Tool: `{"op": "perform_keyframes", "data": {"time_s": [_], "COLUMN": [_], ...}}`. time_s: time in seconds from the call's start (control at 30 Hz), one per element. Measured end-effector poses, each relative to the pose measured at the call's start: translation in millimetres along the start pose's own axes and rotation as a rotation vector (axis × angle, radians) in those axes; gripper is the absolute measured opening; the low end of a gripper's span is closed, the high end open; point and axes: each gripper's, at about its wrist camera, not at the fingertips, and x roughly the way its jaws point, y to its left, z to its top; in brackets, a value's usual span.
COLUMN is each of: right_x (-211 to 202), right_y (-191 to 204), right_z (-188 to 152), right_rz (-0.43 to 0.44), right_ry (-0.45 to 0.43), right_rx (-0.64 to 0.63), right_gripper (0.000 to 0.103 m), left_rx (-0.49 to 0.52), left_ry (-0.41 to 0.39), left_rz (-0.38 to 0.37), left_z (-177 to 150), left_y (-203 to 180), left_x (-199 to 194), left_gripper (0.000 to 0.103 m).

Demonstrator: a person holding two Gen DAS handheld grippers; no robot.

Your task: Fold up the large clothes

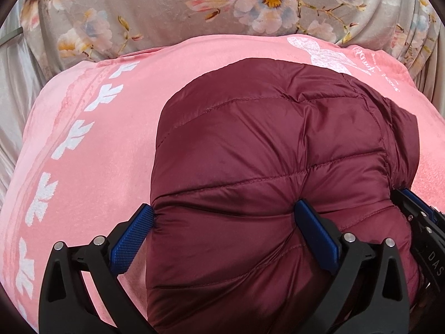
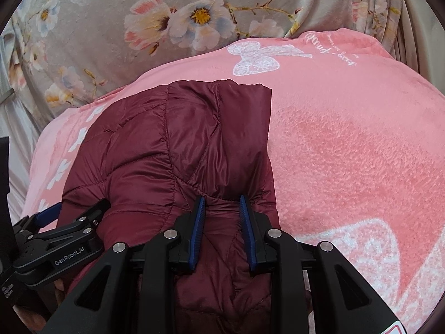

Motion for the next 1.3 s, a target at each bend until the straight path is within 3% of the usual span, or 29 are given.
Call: {"op": "perform_keyframes", "data": {"time_s": [0.1,0.13,0.17,0.23,0.3,0.43,0.53,0.8,0.83,0.9,0.97,1.03,1.07,1.17,1.3], "right_x": [-18,-24,-32,-42,-39,-3,9,23,26,28,23,9,4,-15,-33], "right_y": [-8,-11,-15,-24,-33,-45,-45,-38,-35,-33,-26,-13,-5,28,59], "right_z": [4,5,6,11,16,17,14,16,18,18,20,25,28,37,57], "right_rz": [0.042,0.049,0.043,0.029,0.058,0.181,0.221,0.312,0.317,0.353,0.324,0.273,0.248,0.166,0.145], "right_ry": [-0.013,-0.021,-0.036,-0.053,-0.005,0.185,0.205,0.218,0.22,0.233,0.217,0.174,0.156,0.067,-0.054], "right_rx": [0.046,0.057,0.074,0.109,0.138,0.233,0.274,0.31,0.306,0.304,0.269,0.194,0.16,0.03,-0.061], "right_gripper": [0.028,0.038,0.055,0.068,0.068,0.068,0.07,0.071,0.069,0.053,0.033,0.022,0.02,0.017,0.016], "left_rx": [-0.039,-0.065,-0.116,-0.179,-0.221,-0.34,-0.415,-0.346,-0.336,-0.322,-0.305,-0.264,-0.251,-0.187,-0.111], "left_ry": [0.059,0.074,0.074,0.061,0.097,0.248,0.322,0.284,0.283,0.277,0.262,0.223,0.207,0.13,0.01], "left_rz": [-0.074,-0.103,-0.148,-0.176,-0.199,-0.341,-0.449,-0.461,-0.468,-0.454,-0.443,-0.441,-0.447,-0.459,-0.43], "left_z": [3,4,5,6,9,1,-9,-4,-2,1,5,13,16,34,61], "left_y": [15,21,35,54,73,92,96,73,70,65,64,66,68,73,84], "left_x": [-7,-10,-18,-27,-25,6,23,26,26,23,18,8,4,-16,-40], "left_gripper": [0.098,0.098,0.098,0.098,0.098,0.098,0.098,0.097,0.096,0.092,0.078,0.061,0.052,0.039,0.036]}}
